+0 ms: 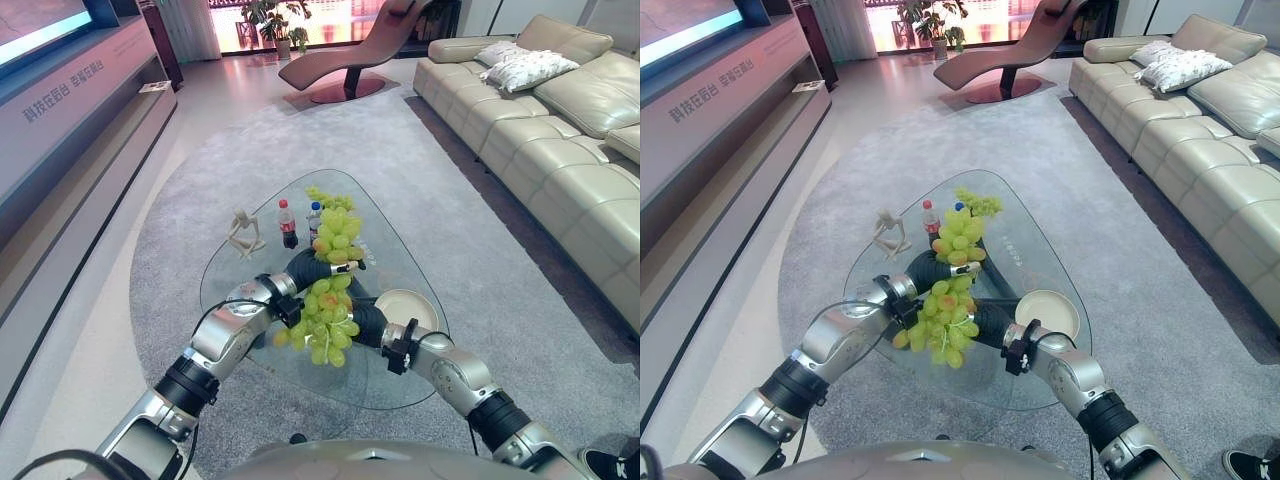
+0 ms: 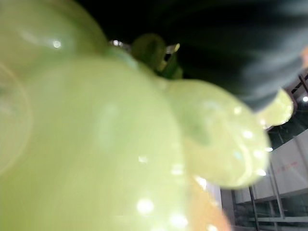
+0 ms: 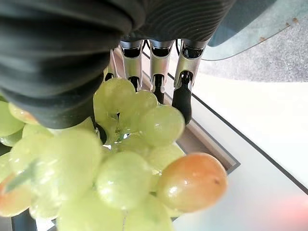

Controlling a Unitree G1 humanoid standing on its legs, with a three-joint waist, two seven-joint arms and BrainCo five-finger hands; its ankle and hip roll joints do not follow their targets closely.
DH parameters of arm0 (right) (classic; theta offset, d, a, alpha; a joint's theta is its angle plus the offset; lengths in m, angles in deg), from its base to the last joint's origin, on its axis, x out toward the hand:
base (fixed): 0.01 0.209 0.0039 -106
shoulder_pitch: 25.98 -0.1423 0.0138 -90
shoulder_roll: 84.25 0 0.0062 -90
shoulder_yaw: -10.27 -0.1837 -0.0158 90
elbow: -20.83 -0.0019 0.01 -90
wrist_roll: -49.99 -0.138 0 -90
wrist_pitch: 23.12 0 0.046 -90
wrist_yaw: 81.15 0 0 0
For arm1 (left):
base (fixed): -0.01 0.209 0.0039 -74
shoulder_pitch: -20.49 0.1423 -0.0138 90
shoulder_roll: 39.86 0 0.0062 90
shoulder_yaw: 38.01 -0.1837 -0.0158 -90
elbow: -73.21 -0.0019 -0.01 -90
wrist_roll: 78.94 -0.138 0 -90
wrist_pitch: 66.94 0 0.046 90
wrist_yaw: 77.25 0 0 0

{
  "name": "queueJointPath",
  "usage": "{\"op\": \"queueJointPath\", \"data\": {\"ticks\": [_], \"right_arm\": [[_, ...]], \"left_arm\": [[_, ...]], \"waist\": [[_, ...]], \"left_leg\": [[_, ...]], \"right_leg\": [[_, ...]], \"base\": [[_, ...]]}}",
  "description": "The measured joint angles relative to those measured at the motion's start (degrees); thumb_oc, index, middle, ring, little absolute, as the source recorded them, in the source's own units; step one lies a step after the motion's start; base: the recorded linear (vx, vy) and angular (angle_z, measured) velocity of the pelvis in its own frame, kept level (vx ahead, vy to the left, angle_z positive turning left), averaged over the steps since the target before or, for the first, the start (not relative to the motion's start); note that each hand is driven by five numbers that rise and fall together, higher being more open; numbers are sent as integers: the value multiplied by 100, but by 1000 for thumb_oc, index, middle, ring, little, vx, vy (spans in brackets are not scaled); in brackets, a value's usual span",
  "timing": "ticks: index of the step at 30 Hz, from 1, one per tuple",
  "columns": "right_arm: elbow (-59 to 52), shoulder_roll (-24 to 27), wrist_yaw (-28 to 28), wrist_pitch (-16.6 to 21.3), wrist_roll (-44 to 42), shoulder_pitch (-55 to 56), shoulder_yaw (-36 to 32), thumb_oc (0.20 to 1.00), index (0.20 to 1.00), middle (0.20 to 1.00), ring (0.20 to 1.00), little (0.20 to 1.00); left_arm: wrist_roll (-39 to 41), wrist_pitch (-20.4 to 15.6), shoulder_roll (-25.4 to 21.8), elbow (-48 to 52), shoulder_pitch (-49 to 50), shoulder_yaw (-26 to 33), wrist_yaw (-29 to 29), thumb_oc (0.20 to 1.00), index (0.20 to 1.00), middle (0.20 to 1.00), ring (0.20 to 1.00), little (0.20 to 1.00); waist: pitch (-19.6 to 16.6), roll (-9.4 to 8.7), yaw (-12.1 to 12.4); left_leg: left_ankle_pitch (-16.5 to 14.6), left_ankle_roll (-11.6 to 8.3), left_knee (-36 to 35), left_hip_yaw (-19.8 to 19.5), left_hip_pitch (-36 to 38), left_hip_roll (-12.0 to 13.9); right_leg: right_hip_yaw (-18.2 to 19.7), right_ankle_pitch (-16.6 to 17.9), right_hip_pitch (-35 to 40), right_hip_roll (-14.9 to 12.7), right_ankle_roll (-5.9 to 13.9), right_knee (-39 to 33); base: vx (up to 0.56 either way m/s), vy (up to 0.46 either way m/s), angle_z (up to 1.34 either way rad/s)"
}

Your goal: Pick up fruits into the plate

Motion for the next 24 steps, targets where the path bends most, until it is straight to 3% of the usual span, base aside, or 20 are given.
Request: {"op": "queueJointPath", "data": {"ticks": [15,16,24], "right_arm": [[0,3,-1,-10,0,11,2,200,200,200,200,200],[0,0,-2,-9,-1,21,0,200,200,200,200,200],[1,29,-17,28,-2,251,-78,200,200,200,200,200]], "left_arm": [[0,76,14,0,0,4,3,200,200,200,200,200],[0,81,18,0,4,5,3,1000,1000,1000,1000,1000],[7,212,14,-3,196,61,11,1000,1000,1000,1000,1000]], "waist": [[0,0,0],[0,0,0],[0,0,-2]], "left_leg": [[-1,-1,0,0,-1,1],[-1,-1,0,0,-2,1],[-3,-1,-1,6,-12,3]], "right_leg": [[-1,-2,0,1,-2,-10],[-1,-2,0,1,-2,-10],[3,-3,-4,1,-2,-9]], "base": [[0,0,0],[0,0,0],[0,0,0]]}}
